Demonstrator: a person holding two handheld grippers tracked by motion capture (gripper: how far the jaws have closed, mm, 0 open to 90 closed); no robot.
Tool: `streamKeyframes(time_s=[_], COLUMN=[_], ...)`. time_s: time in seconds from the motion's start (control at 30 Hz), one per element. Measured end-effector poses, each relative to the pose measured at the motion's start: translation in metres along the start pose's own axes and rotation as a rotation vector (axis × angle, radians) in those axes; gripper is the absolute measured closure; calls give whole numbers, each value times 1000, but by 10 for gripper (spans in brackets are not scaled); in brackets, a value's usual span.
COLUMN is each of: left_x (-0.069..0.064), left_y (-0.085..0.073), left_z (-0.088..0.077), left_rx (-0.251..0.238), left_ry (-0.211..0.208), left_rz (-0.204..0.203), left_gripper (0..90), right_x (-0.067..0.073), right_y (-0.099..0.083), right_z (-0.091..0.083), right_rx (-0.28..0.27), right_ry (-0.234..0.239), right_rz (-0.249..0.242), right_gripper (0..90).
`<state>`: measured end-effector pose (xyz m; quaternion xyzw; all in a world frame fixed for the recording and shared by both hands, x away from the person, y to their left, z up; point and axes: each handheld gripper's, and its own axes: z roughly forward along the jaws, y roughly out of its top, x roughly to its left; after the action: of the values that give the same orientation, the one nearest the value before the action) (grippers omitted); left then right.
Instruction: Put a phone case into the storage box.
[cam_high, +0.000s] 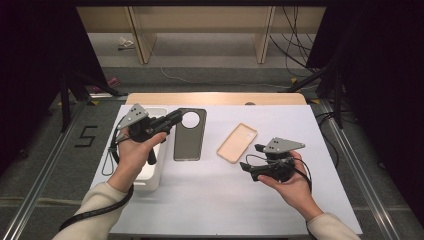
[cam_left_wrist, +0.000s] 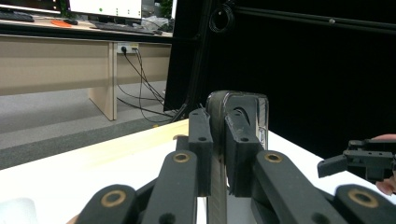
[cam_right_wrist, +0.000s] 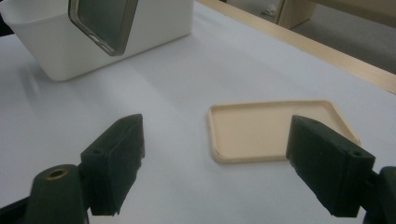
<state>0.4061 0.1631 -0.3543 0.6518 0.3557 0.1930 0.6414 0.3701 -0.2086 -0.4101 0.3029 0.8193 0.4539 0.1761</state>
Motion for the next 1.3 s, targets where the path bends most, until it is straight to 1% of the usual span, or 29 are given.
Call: streamKeyframes(time_s=[0.2, 0.4, 0.6, 0.93, 1.1, 1.3], left_x=[5, 11, 20, 35, 41, 49], left_y=[6, 13, 18, 25, 29, 35], left_z=[-2, -5, -8, -13, -15, -16], left_rx=[-15, -26, -38, -45, -53, -56], left_ry=[7, 25, 51, 86, 95, 103], left_rz=[-2, 1, 10, 13, 12, 23], left_gripper=[822, 822, 822, 821, 821, 821], right_x=[-1, -3, -5, -6, -6, -6], right_y=[0, -1, -1, -2, -2, -2], right_z=[-1, -3, -4, -4, -4, -4], right_rx=[-6, -16, -21, -22, -23, -24], right_ry=[-3, -5, -12, -15, -15, -17], right_rz=[9, 19, 28, 33, 36, 37], right_gripper=[199, 194, 182, 174, 174, 174])
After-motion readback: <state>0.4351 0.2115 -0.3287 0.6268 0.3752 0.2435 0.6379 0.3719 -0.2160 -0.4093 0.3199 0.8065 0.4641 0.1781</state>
